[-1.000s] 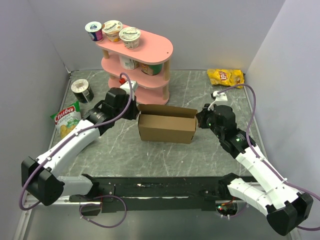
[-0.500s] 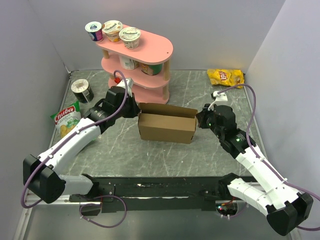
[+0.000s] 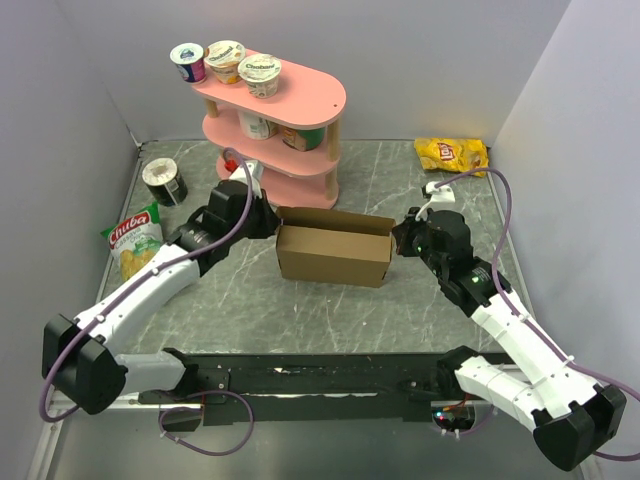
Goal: Fold the paper box
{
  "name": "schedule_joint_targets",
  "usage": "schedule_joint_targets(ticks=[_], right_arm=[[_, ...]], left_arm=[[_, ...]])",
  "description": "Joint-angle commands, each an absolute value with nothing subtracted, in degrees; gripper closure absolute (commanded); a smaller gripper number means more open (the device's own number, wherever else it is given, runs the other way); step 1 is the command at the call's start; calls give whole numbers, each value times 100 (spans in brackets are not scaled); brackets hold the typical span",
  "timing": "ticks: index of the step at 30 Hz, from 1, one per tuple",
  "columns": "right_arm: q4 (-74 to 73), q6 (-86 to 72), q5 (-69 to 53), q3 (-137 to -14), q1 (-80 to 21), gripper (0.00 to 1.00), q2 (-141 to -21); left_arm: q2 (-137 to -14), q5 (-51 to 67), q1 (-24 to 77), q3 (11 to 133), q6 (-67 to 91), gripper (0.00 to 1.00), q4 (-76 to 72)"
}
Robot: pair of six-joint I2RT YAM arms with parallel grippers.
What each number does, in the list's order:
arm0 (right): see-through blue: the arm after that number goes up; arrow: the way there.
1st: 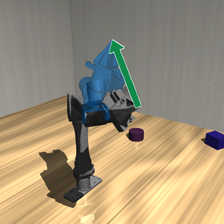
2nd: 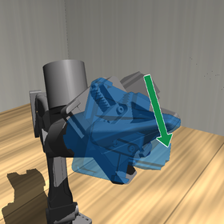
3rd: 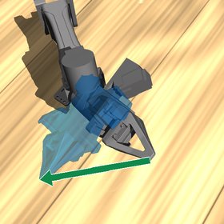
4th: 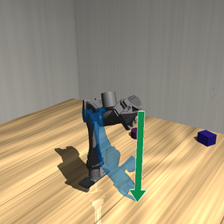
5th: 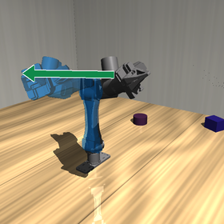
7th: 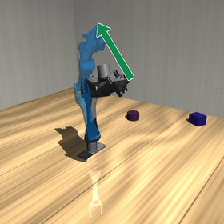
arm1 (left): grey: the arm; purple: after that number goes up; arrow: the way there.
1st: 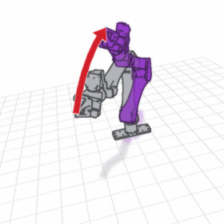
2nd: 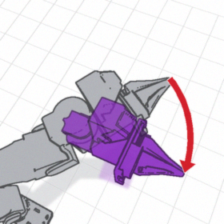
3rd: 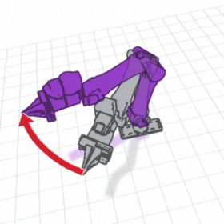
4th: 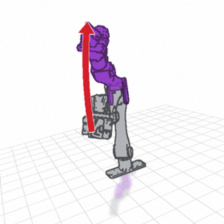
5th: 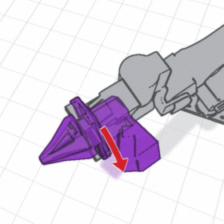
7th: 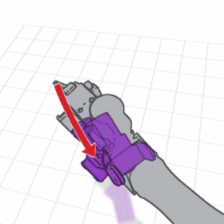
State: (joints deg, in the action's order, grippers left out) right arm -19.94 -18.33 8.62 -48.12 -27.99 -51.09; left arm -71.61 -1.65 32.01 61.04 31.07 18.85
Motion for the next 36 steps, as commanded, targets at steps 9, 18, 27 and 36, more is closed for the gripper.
schedule_joint_targets(ticks=[9,18,27,36], right_arm=[[-2961,-1969,853,-4983,-2927,100,-5186],[-2918,-2390,826,-5142,-2909,100,-5089],[-2751,-2725,466,-5256,-2558,100,-5168],[-2831,-2707,300,-5335,-2215,100,-5045]], left_arm=[[-6882,-508,3682,4755,2997,99,1441],[-7014,-1125,4043,4702,2856,99,1670],[-6987,-1204,4148,4650,2874,99,1679],[-6979,-1222,4148,4667,2813,99,1679]])
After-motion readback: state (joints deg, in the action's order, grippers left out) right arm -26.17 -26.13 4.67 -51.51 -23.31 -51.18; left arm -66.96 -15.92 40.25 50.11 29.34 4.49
